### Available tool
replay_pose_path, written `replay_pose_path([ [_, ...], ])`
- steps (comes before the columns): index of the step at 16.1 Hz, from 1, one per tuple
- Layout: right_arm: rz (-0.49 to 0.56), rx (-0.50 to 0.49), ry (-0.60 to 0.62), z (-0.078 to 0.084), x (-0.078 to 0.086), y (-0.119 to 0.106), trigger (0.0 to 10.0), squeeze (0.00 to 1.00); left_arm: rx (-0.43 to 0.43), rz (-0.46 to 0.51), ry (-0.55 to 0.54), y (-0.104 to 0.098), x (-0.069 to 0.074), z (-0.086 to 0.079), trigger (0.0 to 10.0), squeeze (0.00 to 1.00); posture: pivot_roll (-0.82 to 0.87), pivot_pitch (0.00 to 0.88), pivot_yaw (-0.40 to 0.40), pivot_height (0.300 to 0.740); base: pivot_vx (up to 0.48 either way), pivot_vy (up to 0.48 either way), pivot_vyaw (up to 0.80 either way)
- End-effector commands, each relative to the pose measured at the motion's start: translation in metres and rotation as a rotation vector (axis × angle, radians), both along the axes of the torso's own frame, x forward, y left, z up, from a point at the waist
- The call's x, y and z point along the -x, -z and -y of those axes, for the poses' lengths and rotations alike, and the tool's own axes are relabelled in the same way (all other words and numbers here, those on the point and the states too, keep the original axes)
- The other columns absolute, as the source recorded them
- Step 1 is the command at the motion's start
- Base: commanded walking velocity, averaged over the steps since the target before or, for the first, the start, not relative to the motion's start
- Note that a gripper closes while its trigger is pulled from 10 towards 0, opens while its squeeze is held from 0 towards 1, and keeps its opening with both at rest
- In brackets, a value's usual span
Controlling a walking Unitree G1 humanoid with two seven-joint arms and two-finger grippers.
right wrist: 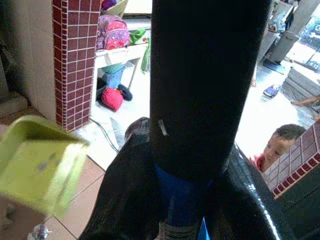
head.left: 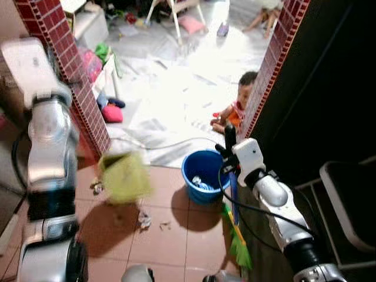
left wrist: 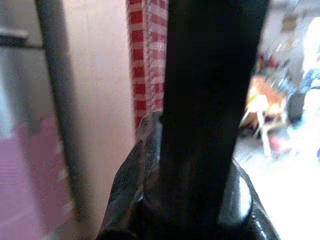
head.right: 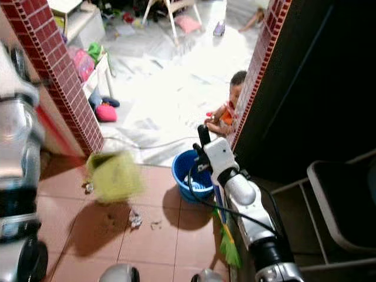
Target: Sweep floor
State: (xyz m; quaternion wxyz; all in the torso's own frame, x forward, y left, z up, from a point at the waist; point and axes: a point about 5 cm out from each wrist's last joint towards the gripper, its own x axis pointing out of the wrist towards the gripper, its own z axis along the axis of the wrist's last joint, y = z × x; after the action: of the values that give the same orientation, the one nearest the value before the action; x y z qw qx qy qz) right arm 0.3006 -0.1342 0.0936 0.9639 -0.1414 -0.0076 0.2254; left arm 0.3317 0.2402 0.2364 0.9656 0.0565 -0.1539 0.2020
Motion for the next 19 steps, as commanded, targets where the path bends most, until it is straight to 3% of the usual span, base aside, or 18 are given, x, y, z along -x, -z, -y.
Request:
replay_pose_path([
  [1, 0.014, 0.027, 0.004, 0.004, -0.001, -0.002, 10.0, 0.00, -0.021, 0.097, 0.005, -0.019, 0.010, 0.003, 10.0, 0.00, 0.05, 0.000, -0.029, 0.740, 0.000, 0.000, 0.00],
  [3, 0.000, 0.014, 0.013, 0.005, -0.003, -0.003, 10.0, 0.00, -0.022, 0.034, 0.004, 0.001, 0.019, 0.006, 10.0, 0.00, 0.05, 0.000, -0.032, 0.740, 0.000, 0.000, 0.00],
  [4, -0.008, -0.006, 0.028, 0.006, -0.008, -0.005, 10.0, 0.00, -0.033, -0.037, 0.020, 0.022, 0.025, 0.013, 10.0, 0.00, 0.05, 0.000, -0.034, 0.740, 0.000, 0.000, 0.00],
  [9, -0.012, 0.000, 0.021, 0.003, -0.010, -0.005, 10.0, 0.00, 0.025, -0.190, 0.122, 0.073, 0.027, 0.042, 10.0, 0.00, 0.03, 0.000, -0.035, 0.740, 0.000, 0.000, 0.00],
  [15, -0.023, -0.032, 0.037, 0.006, -0.011, -0.005, 10.0, 0.00, 0.022, -0.214, 0.142, 0.081, 0.029, 0.055, 10.0, 0.00, 0.03, 0.000, -0.042, 0.740, 0.000, 0.000, 0.00],
  [19, -0.028, -0.055, 0.046, 0.003, -0.016, -0.007, 10.0, 0.00, 0.042, -0.212, 0.184, 0.083, 0.032, 0.068, 10.0, 0.00, 0.04, 0.000, -0.042, 0.740, 0.000, 0.291, -0.72],
])
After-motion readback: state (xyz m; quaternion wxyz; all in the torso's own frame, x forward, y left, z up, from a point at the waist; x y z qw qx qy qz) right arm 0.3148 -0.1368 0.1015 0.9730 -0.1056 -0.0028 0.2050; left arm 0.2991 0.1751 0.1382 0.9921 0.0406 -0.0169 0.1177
